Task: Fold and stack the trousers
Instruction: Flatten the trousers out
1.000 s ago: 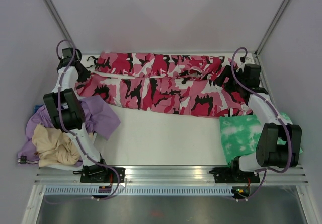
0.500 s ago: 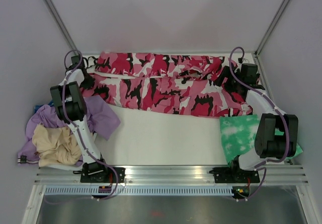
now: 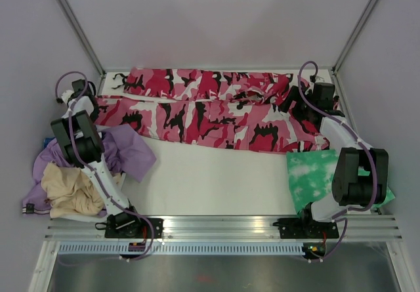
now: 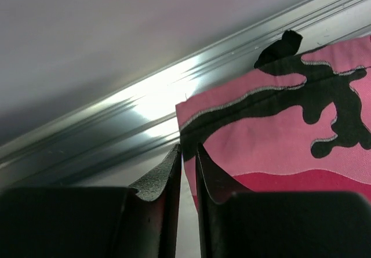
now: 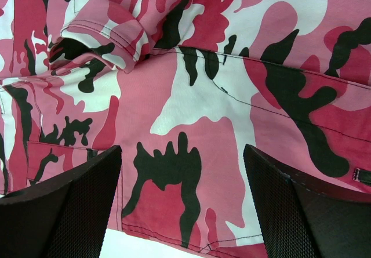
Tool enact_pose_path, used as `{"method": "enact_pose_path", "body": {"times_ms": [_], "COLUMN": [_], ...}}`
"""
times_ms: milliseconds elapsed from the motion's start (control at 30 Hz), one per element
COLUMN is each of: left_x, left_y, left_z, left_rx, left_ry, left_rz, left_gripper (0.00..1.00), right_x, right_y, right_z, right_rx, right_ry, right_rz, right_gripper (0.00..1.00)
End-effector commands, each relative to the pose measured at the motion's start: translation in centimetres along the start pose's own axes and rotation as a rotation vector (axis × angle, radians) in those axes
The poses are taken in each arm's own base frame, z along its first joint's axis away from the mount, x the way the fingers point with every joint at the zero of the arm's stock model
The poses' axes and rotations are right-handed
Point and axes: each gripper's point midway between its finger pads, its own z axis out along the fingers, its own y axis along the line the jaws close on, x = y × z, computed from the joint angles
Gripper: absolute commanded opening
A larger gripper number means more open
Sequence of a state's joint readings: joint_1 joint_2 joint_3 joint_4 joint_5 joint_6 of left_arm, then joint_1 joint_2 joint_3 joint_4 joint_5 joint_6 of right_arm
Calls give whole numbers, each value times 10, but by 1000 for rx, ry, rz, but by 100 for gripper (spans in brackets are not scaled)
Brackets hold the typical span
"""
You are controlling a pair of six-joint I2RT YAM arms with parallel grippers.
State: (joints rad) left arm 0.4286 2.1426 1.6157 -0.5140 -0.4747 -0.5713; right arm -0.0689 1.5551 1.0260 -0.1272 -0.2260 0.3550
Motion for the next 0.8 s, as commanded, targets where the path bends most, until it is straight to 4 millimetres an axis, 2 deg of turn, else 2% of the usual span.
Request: {"method": "enact_pose_path", "body": {"times_ms": [0, 167, 267, 300, 333, 400, 433, 500, 533, 567, 600, 633, 667, 700, 767], "left_x": [-22, -28, -37, -31, -42, -43, -42, -45, -39, -37, -40, -32, -33, -30, -39], "left_y": [20, 3, -20, -29, -37, -52, -61, -70, -81, -84, -89, -99, -104, -113, -132], "left_z": [-18, -32, -56, -64, -81, -103, -123, -147, -169, -179, -193, -208, -224, -238, -260], "left_rx": [-43, 74, 235, 309, 373, 486, 530, 564, 595, 604, 620, 654, 695, 735, 822], "left_ry": [-66, -52, -43, -18, -51, -63, -78, -130, -149, -168, -191, -193, -211, -227, -291], "left_rz": [-153, -152, -142, -120, -125, -52, 0, 121, 181, 245, 267, 304, 324, 336, 316], "left_gripper": [21, 19, 17, 17, 19, 29, 32, 41, 46, 57, 61, 81, 99, 100, 100], "right_x": [-14, -18, -23, -25, -29, -39, -44, -53, -58, -64, -67, -74, -82, -87, -101], "right_y": [5, -2, -3, -2, 0, 5, 8, 8, 8, 5, 3, 1, -10, -13, -19], "right_z": [1, -4, -7, -8, -10, -18, -23, -30, -35, -39, -43, -48, -53, -55, -60], "right_rx": [-3, 49, 66, 67, 63, 53, 49, 65, 71, 102, 125, 142, 208, 229, 262], "right_ry": [-44, -53, -65, -72, -86, -123, -142, -169, -185, -198, -210, -229, -262, -277, -301], "right_rz": [-7, -7, 12, 21, 35, 36, 33, 25, 7, 0, -4, -11, -10, -9, 5], "right_gripper": [92, 93, 93, 94, 94, 94, 94, 97, 98, 98, 98, 98, 98, 98, 98]}}
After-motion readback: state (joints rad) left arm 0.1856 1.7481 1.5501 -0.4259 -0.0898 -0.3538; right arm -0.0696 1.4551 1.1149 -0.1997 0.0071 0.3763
